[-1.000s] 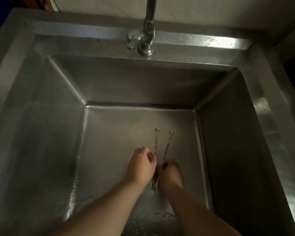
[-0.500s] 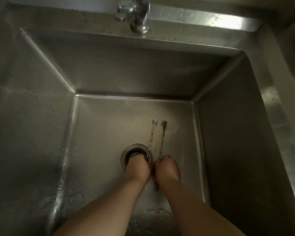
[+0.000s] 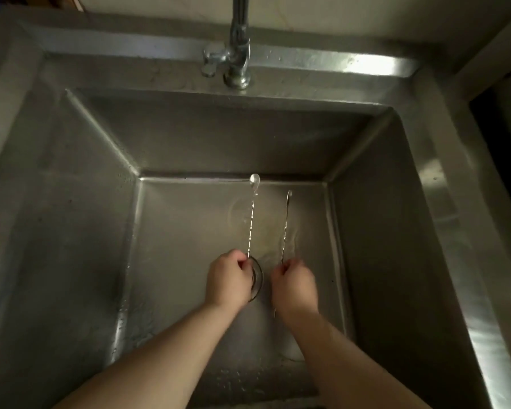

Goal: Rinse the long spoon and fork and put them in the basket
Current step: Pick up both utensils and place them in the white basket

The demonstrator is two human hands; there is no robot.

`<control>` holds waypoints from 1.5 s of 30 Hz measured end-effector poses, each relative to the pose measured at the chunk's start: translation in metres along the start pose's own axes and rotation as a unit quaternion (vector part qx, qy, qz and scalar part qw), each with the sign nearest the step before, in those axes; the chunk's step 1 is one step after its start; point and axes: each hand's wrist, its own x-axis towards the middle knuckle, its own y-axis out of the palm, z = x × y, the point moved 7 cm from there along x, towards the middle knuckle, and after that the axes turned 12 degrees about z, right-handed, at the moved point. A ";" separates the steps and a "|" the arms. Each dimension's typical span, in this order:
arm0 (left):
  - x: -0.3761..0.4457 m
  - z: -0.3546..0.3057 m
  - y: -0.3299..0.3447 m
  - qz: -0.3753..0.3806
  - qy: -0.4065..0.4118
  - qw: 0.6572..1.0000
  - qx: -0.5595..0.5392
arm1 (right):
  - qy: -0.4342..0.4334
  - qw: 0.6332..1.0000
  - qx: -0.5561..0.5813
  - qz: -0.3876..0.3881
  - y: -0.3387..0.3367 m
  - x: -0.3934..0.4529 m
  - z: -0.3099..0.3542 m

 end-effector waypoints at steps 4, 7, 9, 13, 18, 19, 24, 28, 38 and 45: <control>-0.032 -0.044 -0.044 -0.041 0.057 0.997 -0.016 | -0.056 0.996 0.049 -0.053 -0.052 -0.052 0.038; -0.064 -0.090 -0.080 -0.071 0.120 0.990 -0.016 | -0.105 0.987 0.072 -0.098 -0.099 -0.095 0.068; -0.090 -0.122 -0.103 -0.078 0.161 0.984 -0.010 | -0.125 0.982 0.087 -0.113 -0.130 -0.124 0.084; -0.143 -0.171 -0.145 -0.078 0.214 0.974 -0.006 | -0.135 0.976 0.111 -0.131 -0.184 -0.184 0.109; -0.198 -0.234 -0.179 -0.076 0.279 0.957 -0.006 | -0.167 0.962 0.101 -0.193 -0.246 -0.255 0.134; -0.207 -0.251 -0.181 -0.076 0.299 0.951 -0.006 | -0.177 0.957 0.097 -0.211 -0.260 -0.266 0.138; -0.250 -0.355 -0.176 -0.045 0.399 0.916 -0.010 | -0.180 0.940 0.097 -0.272 -0.338 -0.309 0.133; -0.284 -0.434 -0.135 -0.004 0.457 0.890 -0.007 | -0.142 0.923 0.103 -0.342 -0.411 -0.335 0.094; -0.295 -0.520 0.061 0.209 0.321 0.924 -0.007 | -0.007 0.911 0.146 -0.387 -0.521 -0.308 -0.072; -0.270 -0.508 0.147 0.284 0.139 0.949 0.014 | 0.076 0.949 0.092 -0.291 -0.519 -0.236 -0.134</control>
